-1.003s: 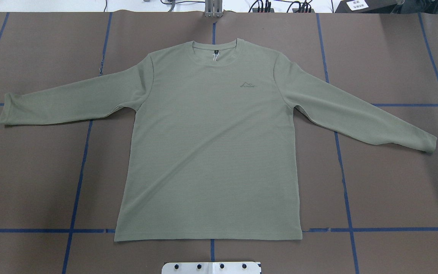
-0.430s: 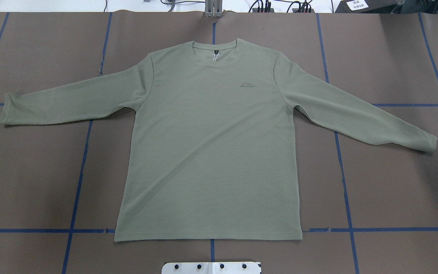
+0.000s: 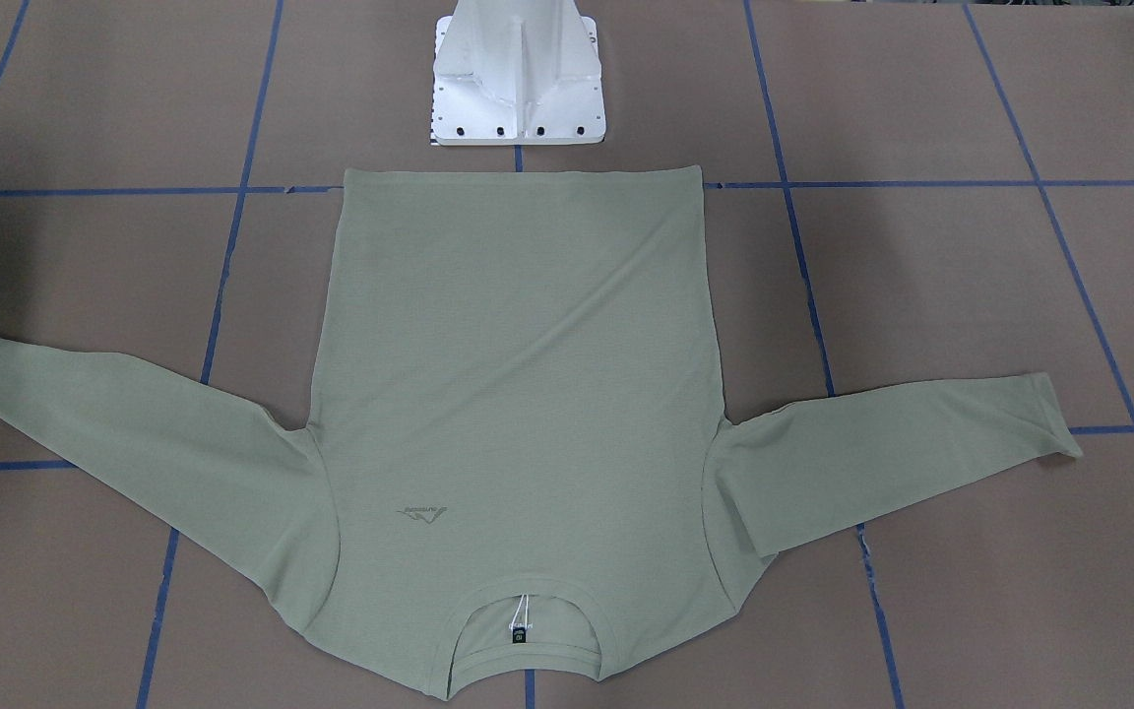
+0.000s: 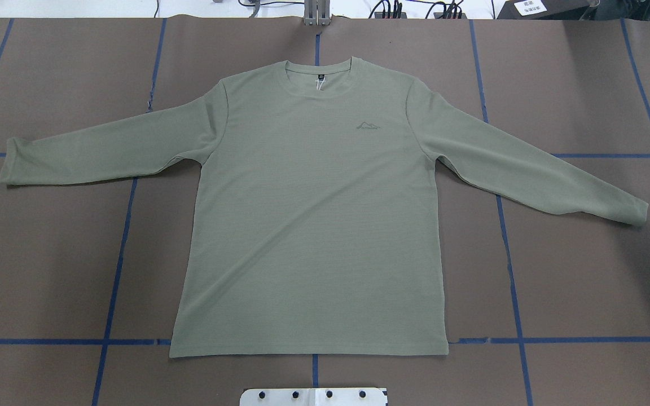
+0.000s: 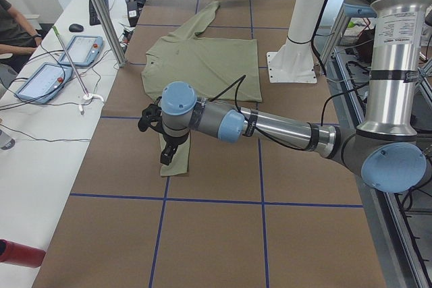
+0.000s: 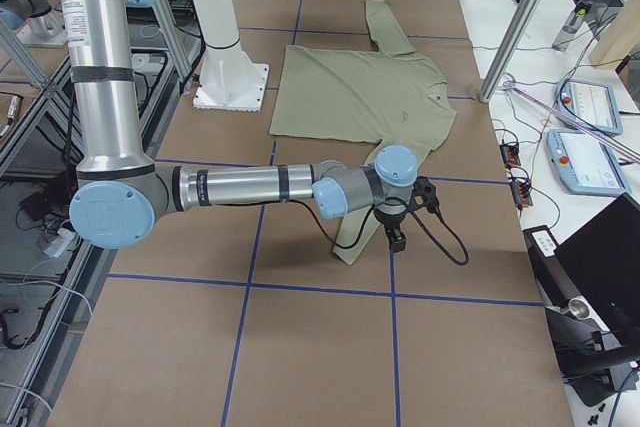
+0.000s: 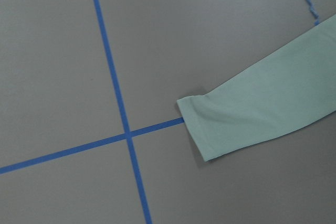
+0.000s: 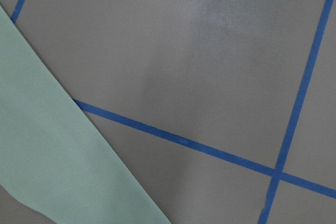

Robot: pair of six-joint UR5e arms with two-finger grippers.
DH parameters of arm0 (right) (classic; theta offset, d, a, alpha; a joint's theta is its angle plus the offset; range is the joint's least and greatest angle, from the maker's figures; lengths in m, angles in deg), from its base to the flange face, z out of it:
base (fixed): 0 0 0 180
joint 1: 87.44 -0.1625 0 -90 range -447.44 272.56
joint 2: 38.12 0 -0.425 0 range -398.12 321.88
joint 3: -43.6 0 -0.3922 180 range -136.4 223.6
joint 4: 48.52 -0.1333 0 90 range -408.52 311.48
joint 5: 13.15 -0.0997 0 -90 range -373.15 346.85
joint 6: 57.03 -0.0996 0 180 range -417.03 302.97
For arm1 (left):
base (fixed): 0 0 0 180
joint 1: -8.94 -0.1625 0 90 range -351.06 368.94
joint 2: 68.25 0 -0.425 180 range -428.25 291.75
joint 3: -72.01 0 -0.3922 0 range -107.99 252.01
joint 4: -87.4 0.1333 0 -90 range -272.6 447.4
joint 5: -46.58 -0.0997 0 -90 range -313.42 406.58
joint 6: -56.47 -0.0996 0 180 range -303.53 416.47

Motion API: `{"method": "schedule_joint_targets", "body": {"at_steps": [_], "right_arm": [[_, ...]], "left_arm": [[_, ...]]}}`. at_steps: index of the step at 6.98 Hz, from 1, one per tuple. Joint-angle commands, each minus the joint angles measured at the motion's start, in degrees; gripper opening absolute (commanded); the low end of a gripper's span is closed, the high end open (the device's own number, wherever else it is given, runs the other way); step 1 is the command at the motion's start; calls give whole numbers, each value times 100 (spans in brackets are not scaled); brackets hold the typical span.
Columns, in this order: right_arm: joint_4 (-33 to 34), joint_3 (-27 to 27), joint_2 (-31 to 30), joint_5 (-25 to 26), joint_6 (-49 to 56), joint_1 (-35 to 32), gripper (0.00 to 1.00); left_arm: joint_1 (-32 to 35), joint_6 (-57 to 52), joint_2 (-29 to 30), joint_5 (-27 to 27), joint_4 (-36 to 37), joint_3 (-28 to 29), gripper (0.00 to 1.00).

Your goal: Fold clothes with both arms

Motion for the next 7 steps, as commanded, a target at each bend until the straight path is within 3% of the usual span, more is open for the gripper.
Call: {"method": "schedule_joint_targets", "body": {"at_steps": [1,3,4,7], "right_arm": [[-764,-159,-473,5,-427,158,100],[-1362,-168,-563,380,-2128,788,100],[-1819,-263,-721,600,-2291,1035,100],[-1929,-580,-757,620,-2311,1309,100]], "left_arm": [[-6,-11,62,14,3,16,100],[-6,-29,18,23,-15,16,100],[3,-20,9,23,-15,16,100],[3,-12,-8,162,-6,8,100]]}}
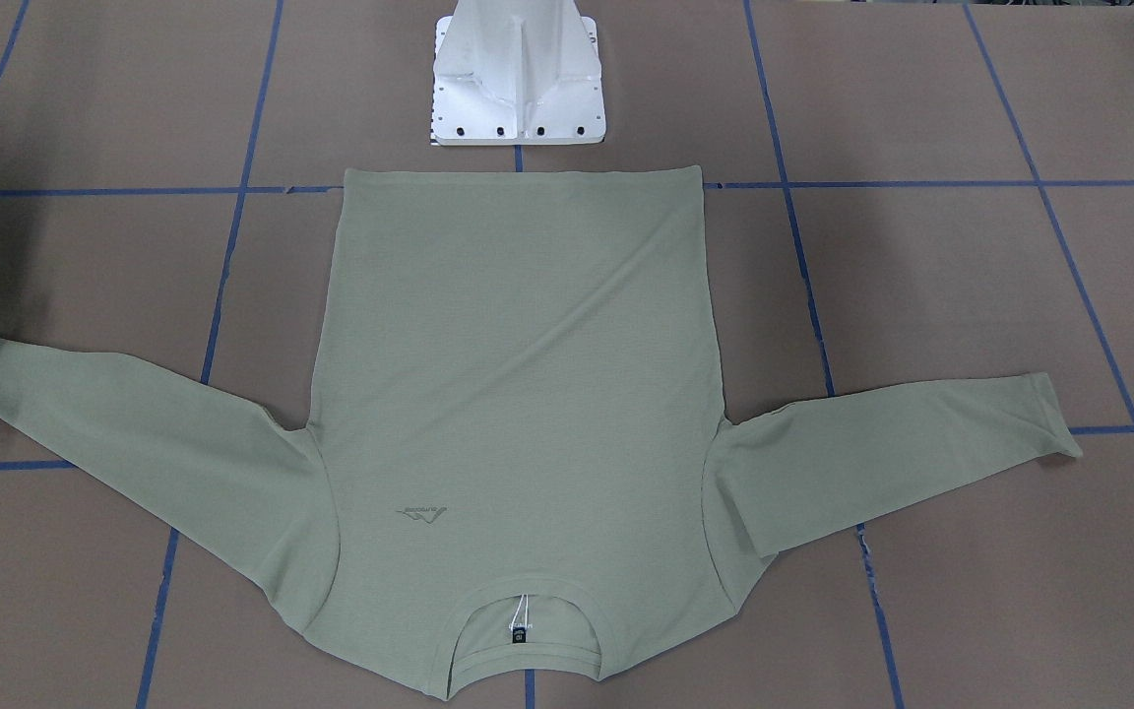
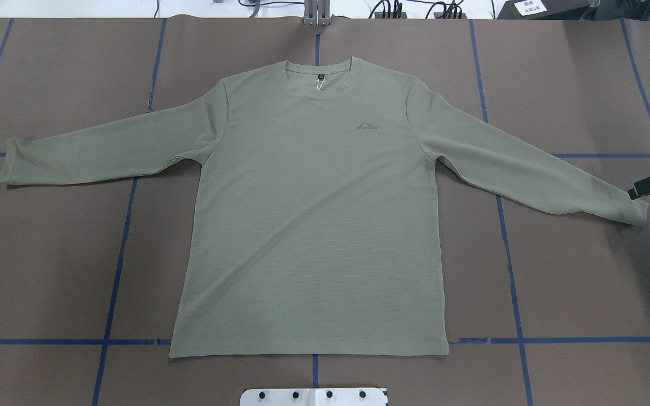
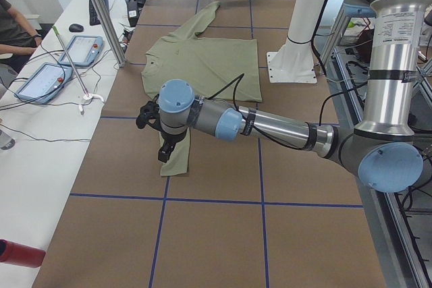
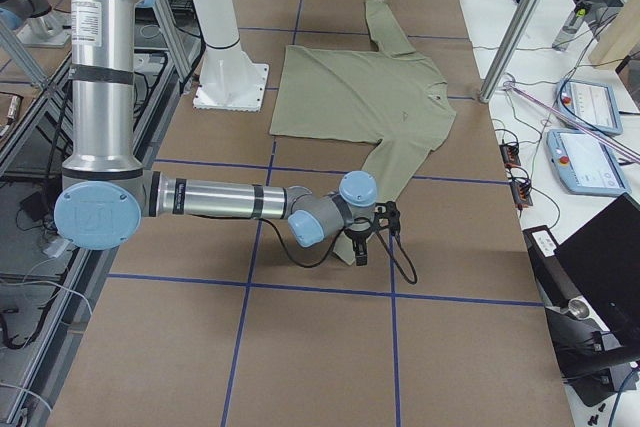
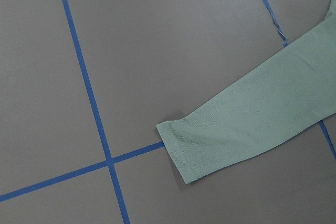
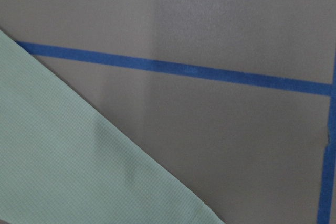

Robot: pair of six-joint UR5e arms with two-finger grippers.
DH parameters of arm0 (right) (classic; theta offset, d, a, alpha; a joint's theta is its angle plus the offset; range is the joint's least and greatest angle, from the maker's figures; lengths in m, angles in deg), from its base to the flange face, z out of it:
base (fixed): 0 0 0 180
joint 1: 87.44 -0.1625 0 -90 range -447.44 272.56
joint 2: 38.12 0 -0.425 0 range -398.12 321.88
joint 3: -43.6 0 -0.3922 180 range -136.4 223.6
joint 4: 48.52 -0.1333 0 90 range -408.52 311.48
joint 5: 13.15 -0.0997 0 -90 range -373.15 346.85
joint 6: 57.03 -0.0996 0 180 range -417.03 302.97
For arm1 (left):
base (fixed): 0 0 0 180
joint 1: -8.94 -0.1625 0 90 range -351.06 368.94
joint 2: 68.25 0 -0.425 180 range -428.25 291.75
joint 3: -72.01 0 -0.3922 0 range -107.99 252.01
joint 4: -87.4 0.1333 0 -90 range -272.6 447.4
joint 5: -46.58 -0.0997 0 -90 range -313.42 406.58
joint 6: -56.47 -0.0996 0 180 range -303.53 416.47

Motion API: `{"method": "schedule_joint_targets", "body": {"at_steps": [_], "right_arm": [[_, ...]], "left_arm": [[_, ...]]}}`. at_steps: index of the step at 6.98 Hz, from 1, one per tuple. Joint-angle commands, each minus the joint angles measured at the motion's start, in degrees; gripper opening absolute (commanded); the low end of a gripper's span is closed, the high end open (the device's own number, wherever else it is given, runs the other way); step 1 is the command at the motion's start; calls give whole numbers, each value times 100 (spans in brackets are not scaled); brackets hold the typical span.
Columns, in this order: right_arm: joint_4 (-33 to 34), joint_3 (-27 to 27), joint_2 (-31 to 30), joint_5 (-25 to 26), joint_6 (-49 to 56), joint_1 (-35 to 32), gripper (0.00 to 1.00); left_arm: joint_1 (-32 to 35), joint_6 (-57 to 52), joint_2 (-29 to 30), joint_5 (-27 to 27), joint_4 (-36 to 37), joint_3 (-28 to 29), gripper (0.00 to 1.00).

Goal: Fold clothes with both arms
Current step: 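Lower the right gripper onto the sleeve cuff nearest it and grasp it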

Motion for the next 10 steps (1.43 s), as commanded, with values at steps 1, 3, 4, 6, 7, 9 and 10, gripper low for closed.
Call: {"method": "schedule_joint_targets", "body": {"at_steps": [1,3,4,6,7,9,10], "right_arm": [[-38,-99,-70,-1,-27,154,100],[-38,-90,-53,-1,-27,321,95],[-38,-90,8,8,-27,330,92],[-30,-99,17,25,-27,339,82],[-30,-108,17,25,-18,339,72],[-12,-117,-18,25,-18,339,70],[-12,-117,-26,25,-9,330,64]], "left_arm": [[1,-2,-10,339,1,26,100],[1,-2,-10,341,1,26,100],[1,-2,-10,341,1,35,100],[1,-2,-10,341,1,26,100],[1,-2,-10,341,1,26,100],[1,-2,-10,341,1,35,100],[1,-2,-10,341,1,35,100]]}}
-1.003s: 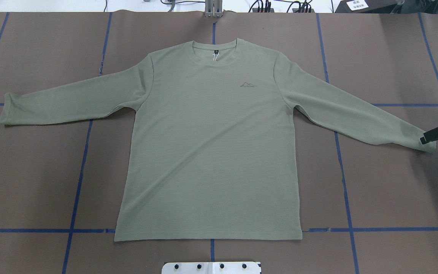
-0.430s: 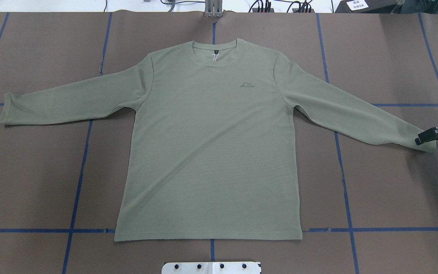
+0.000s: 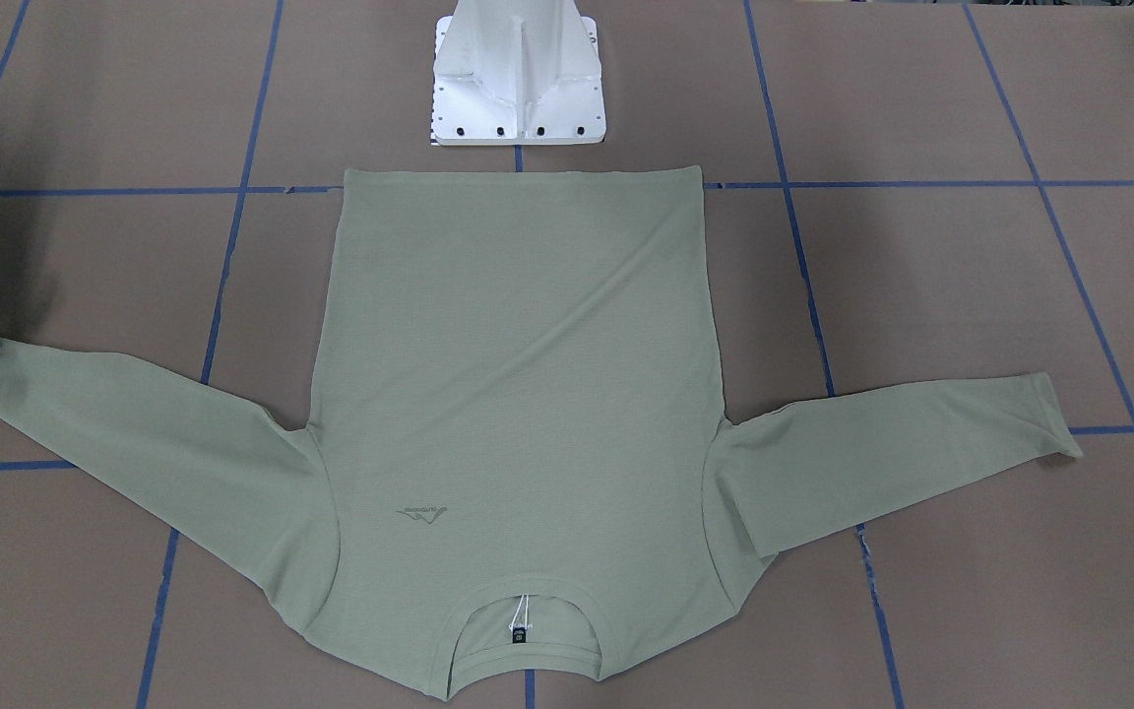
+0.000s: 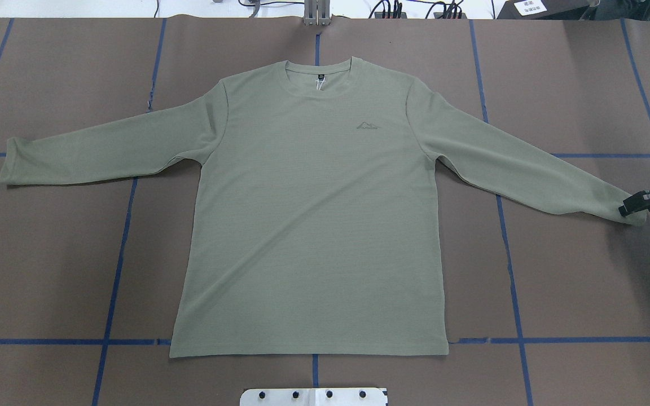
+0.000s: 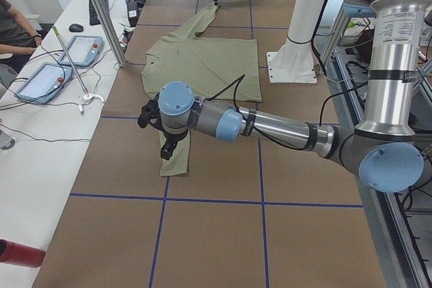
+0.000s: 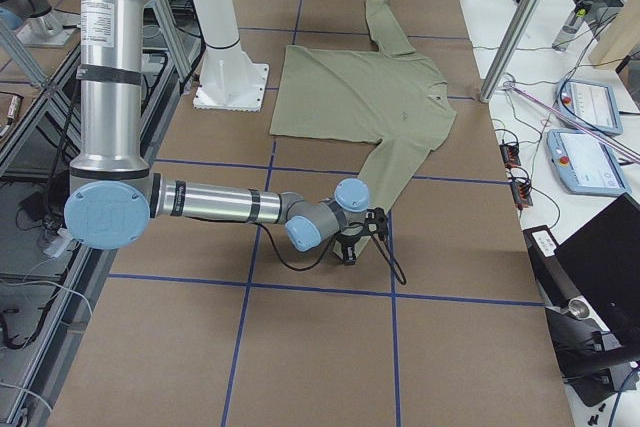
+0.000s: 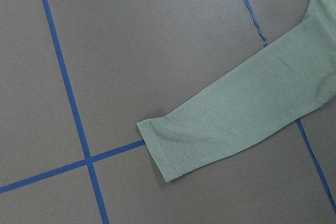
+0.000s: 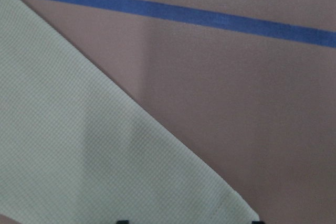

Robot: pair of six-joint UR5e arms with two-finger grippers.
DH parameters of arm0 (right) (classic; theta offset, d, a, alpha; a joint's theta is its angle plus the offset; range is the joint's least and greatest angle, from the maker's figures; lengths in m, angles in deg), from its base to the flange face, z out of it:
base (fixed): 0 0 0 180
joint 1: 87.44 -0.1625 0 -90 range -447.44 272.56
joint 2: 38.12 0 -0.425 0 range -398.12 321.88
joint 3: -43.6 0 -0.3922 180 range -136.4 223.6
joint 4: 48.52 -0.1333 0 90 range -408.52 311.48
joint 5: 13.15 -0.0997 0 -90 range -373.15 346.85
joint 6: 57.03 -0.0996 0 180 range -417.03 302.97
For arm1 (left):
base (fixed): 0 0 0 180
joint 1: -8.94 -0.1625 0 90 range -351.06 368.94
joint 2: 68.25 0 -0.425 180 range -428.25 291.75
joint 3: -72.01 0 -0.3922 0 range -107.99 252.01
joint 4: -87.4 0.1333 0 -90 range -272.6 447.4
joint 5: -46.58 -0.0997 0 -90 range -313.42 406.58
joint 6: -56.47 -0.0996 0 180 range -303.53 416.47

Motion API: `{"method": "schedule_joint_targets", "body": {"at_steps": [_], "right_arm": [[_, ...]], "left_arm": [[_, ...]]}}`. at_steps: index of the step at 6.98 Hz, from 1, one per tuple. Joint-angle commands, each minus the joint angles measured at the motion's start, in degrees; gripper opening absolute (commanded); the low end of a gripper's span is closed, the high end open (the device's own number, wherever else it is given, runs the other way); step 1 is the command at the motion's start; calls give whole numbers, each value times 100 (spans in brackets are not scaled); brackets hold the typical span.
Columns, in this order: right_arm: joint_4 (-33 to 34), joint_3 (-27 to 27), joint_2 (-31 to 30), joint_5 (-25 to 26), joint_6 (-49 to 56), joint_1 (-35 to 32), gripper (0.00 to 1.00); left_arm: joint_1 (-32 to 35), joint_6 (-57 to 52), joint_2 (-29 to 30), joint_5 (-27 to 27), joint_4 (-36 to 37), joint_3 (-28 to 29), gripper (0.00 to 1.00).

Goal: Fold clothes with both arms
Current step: 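Lower the right gripper onto the sleeve cuff nearest it and grasp it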

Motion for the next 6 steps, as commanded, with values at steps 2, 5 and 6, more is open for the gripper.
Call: {"method": "schedule_joint_targets", "body": {"at_steps": [2,5,6], "right_arm": [[2,5,-50,-26,7,-7,64],[11,23,-76,-53,7,-16,35],[28,31,-76,-53,-2,-16,14]], "left_arm": [[0,9,0,0,0,-3,100],[0,17,0,0,0,-12,100],[0,18,0,0,0,-12,100]]}}
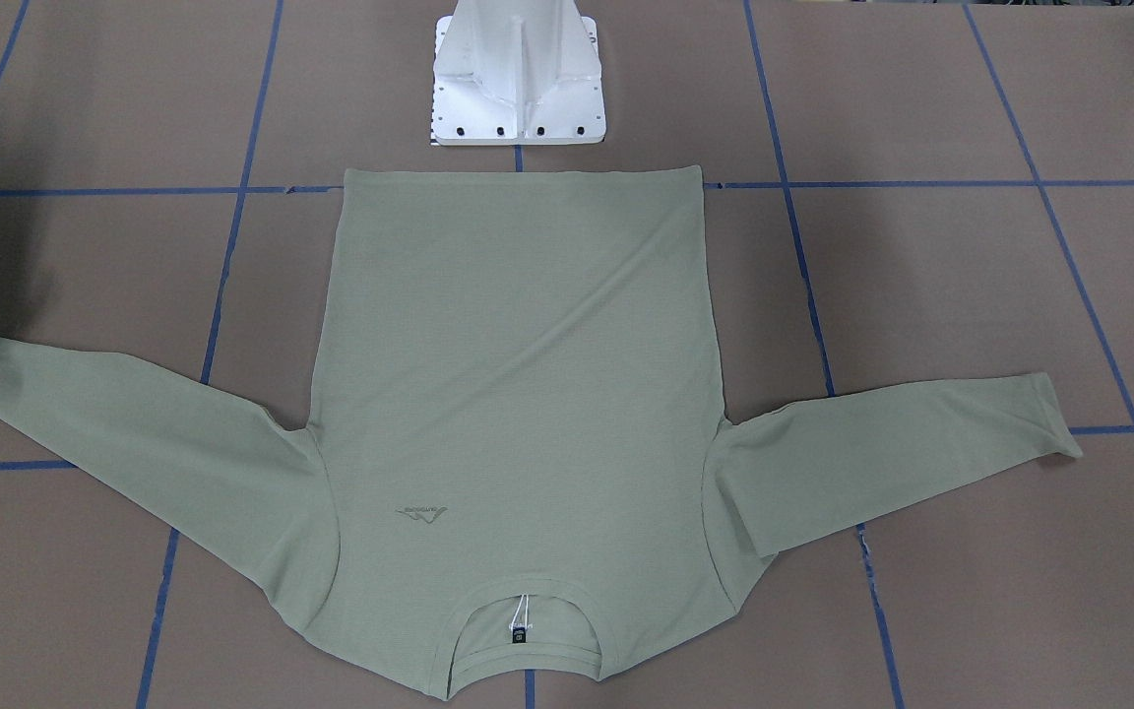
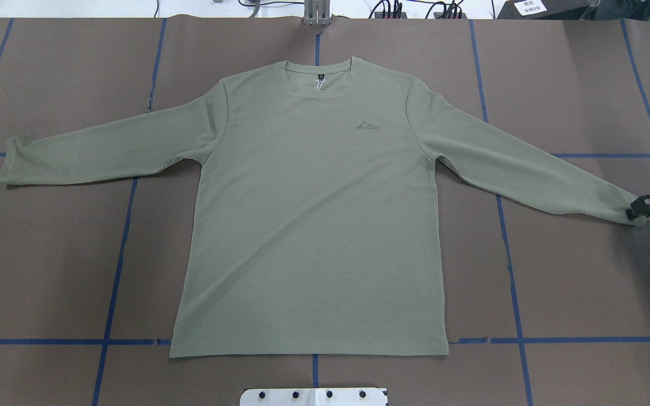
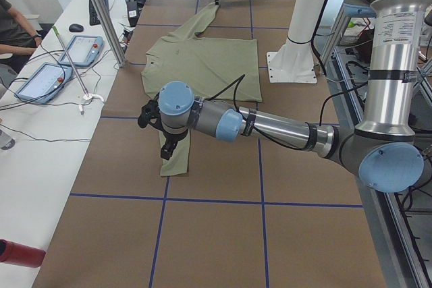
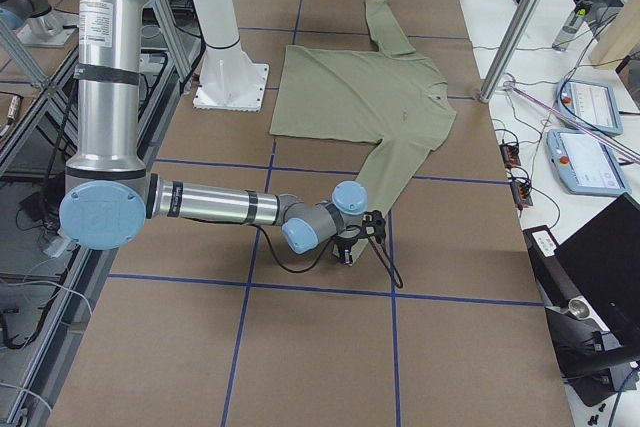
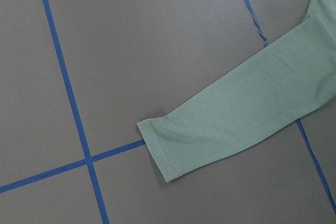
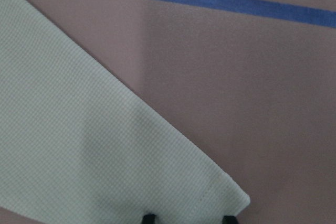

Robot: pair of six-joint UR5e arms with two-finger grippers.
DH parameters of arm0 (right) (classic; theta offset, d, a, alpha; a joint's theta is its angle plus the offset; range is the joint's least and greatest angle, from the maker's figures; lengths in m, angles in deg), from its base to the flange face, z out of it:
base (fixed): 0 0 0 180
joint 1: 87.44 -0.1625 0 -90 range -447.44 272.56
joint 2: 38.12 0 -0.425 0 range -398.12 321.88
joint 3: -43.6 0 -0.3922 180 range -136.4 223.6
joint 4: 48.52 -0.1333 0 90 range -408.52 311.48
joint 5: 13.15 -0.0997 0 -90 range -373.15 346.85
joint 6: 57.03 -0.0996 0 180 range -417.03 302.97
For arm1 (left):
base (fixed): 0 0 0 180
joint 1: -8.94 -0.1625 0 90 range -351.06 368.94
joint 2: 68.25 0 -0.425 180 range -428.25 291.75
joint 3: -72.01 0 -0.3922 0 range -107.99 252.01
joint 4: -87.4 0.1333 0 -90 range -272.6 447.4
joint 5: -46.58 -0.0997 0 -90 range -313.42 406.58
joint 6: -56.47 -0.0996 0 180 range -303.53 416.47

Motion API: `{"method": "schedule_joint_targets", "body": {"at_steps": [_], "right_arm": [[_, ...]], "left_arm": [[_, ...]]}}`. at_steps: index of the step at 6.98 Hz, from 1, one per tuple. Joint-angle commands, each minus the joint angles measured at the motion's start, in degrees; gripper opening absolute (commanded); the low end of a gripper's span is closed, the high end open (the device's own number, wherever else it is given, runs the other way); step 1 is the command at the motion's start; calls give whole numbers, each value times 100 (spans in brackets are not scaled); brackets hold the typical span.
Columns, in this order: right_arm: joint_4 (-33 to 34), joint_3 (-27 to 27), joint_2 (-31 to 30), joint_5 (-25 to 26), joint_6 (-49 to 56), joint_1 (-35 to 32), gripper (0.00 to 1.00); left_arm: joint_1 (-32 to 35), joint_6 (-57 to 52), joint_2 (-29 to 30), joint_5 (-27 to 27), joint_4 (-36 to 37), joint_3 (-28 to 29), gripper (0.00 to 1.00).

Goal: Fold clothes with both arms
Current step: 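Lower the right gripper onto the sleeve cuff nearest it and grasp it, then lift the cuff with the right gripper and carry it across the shirt body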

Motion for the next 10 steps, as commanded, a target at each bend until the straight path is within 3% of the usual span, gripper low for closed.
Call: {"method": "schedule_joint_targets", "body": {"at_steps": [1,3,4,6,7,10], "right_arm": [[16,56,-5,-5,-16,-12,0],[-10,135,-5,-31,-25,-38,0],[-10,483,-145,-145,-225,-90,0],[16,1004,63,-748,-831,-231,0],[25,1058,430,-1109,-1199,-310,0],[365,1006,2080,-1270,-2876,-284,0]], "left_arm": [[0,3,0,0,9,-12,100],[0,3,0,0,9,-12,100],[0,12,0,0,9,-21,100],[0,12,26,0,9,5,100],[0,3,35,0,9,14,100],[9,12,26,0,9,-12,100]]}}
